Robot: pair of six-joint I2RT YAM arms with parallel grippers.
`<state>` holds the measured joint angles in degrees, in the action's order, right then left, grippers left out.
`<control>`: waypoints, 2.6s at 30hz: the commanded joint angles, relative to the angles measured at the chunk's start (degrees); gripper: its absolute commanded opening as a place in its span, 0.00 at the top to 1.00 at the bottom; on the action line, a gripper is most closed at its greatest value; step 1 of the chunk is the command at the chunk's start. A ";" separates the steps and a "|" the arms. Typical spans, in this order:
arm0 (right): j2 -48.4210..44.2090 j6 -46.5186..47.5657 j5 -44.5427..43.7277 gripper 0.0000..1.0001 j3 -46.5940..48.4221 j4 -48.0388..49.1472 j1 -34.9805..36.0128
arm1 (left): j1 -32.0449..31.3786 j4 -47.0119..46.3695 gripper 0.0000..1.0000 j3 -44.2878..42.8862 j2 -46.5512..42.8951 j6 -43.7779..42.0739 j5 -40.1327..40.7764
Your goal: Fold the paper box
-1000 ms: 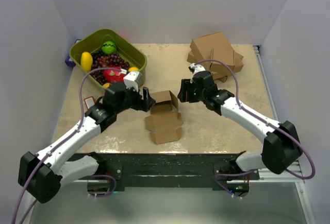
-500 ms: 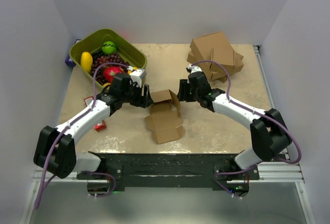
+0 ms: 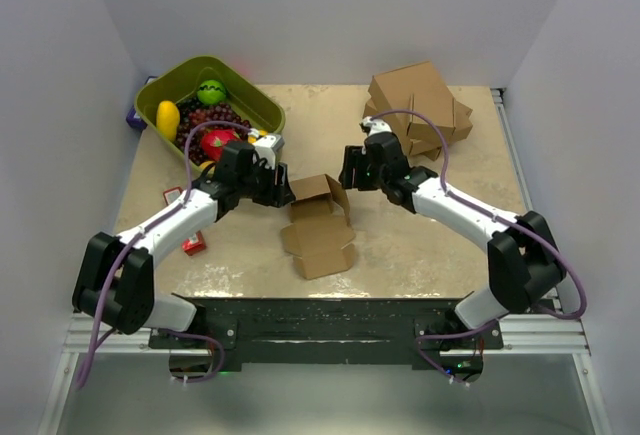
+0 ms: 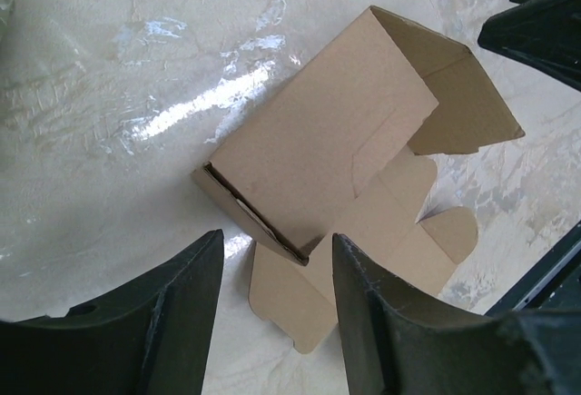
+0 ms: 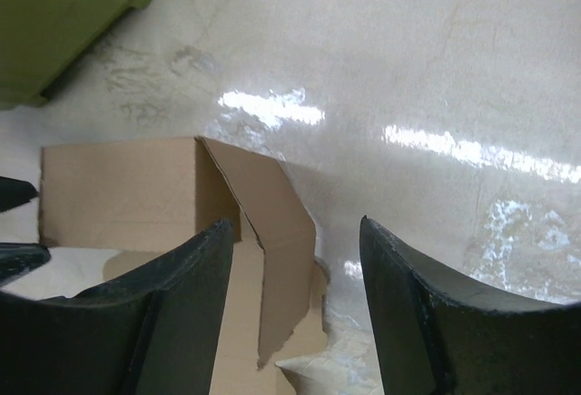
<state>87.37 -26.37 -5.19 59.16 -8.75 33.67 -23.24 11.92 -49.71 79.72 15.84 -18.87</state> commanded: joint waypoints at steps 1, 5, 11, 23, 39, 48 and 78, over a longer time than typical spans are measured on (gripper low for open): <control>2.36 -0.35 -1.14 0.40 4.65 0.93 -0.71 | 0.74 -3.66 0.46 -1.26 0.70 -0.63 -0.99; 4.29 -0.79 -0.87 0.41 5.53 1.28 -0.98 | 0.92 -4.19 0.50 -0.82 0.96 -0.63 -1.60; 6.85 -0.26 -3.42 0.44 5.89 -0.04 -0.98 | 1.01 -5.51 0.54 0.49 1.05 -0.02 -2.83; 5.62 -2.28 -0.87 0.57 2.72 -0.30 2.01 | 0.92 -8.14 0.59 1.81 1.93 0.86 -4.94; 7.55 -7.20 -0.87 0.57 3.07 1.81 4.91 | 0.92 -13.24 0.62 4.27 2.37 2.44 -8.11; 2.46 -4.84 1.05 0.38 -3.60 2.95 -0.53 | 1.01 -9.99 0.62 3.31 2.45 -0.28 -4.51; -2.74 15.91 6.51 0.26 -19.70 33.27 6.85 | 2.94 -9.99 0.61 1.81 5.61 0.16 -11.53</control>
<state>83.00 -14.15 2.46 37.91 17.98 39.79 -20.97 1.37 -46.39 83.66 16.88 -27.94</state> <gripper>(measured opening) 0.735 0.387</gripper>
